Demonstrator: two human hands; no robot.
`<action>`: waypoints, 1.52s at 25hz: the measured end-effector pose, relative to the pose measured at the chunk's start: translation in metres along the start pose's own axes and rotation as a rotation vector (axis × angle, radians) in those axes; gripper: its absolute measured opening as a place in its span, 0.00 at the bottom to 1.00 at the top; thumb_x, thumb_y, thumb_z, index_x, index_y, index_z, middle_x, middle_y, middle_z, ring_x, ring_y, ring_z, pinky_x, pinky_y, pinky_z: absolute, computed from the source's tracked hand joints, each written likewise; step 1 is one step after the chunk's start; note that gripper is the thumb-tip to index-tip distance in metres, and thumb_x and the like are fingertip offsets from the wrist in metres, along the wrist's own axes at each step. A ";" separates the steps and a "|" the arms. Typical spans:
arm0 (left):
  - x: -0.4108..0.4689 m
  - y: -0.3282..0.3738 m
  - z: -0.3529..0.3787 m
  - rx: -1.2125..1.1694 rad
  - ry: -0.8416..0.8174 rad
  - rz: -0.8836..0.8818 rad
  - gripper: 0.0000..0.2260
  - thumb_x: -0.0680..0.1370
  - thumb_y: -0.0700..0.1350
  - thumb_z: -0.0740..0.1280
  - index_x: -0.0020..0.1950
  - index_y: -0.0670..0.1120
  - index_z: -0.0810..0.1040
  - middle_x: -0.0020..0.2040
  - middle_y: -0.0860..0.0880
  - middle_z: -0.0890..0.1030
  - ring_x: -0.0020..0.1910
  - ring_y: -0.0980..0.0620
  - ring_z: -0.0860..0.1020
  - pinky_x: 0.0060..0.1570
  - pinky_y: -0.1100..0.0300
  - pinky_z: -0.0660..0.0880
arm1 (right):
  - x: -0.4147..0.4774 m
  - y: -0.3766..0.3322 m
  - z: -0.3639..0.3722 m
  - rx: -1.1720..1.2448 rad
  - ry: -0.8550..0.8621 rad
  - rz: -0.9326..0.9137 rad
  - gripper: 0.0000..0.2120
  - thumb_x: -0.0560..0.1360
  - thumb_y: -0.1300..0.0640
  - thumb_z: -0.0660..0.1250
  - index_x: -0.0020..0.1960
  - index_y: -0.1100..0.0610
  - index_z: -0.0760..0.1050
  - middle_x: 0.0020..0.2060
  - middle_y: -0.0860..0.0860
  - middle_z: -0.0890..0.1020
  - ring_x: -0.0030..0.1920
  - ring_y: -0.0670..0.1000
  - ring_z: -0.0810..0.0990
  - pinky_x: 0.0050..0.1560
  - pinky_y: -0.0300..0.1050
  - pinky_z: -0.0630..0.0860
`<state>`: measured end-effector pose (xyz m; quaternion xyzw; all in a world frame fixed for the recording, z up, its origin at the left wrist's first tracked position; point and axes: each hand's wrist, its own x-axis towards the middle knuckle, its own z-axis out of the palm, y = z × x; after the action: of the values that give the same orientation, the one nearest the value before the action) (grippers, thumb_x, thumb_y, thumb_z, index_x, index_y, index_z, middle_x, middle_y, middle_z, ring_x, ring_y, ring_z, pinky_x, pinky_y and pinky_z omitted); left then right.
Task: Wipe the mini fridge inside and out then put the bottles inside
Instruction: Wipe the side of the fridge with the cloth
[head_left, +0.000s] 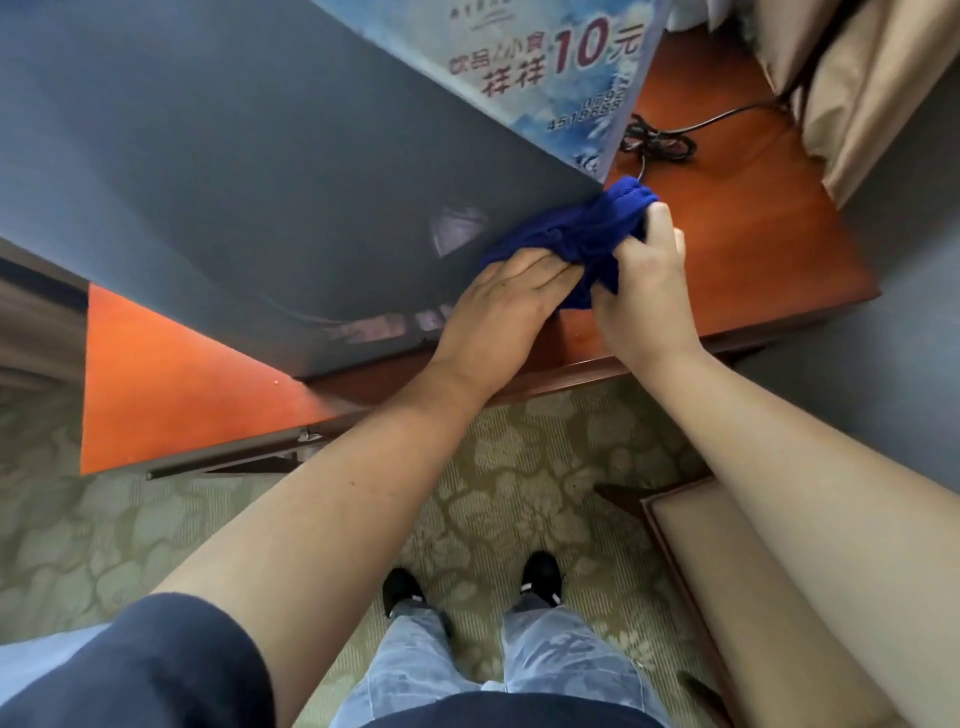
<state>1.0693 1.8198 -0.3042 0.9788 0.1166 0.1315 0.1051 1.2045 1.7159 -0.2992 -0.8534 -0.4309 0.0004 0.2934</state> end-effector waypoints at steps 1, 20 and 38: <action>-0.002 -0.001 0.006 0.005 -0.013 -0.004 0.25 0.76 0.39 0.54 0.68 0.43 0.80 0.63 0.47 0.83 0.65 0.45 0.78 0.62 0.48 0.77 | 0.000 0.003 0.006 0.002 -0.025 0.012 0.15 0.70 0.74 0.64 0.52 0.61 0.79 0.61 0.61 0.74 0.55 0.64 0.74 0.53 0.36 0.60; -0.185 -0.156 0.002 0.041 -0.122 -0.056 0.19 0.77 0.37 0.62 0.67 0.41 0.80 0.60 0.47 0.83 0.61 0.44 0.79 0.62 0.51 0.75 | -0.061 -0.145 0.180 0.176 -0.366 0.321 0.08 0.77 0.64 0.69 0.41 0.59 0.74 0.59 0.62 0.74 0.61 0.60 0.76 0.61 0.39 0.68; -0.159 -0.133 -0.229 0.203 0.420 0.072 0.17 0.86 0.37 0.55 0.65 0.39 0.82 0.61 0.43 0.84 0.61 0.41 0.79 0.63 0.46 0.76 | -0.017 -0.309 0.009 0.551 0.248 -0.028 0.01 0.71 0.65 0.71 0.41 0.63 0.81 0.46 0.54 0.73 0.47 0.52 0.76 0.54 0.36 0.71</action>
<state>0.8290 1.9455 -0.1562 0.9390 0.1138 0.3236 -0.0253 0.9638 1.8491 -0.1563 -0.7292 -0.3870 0.0089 0.5642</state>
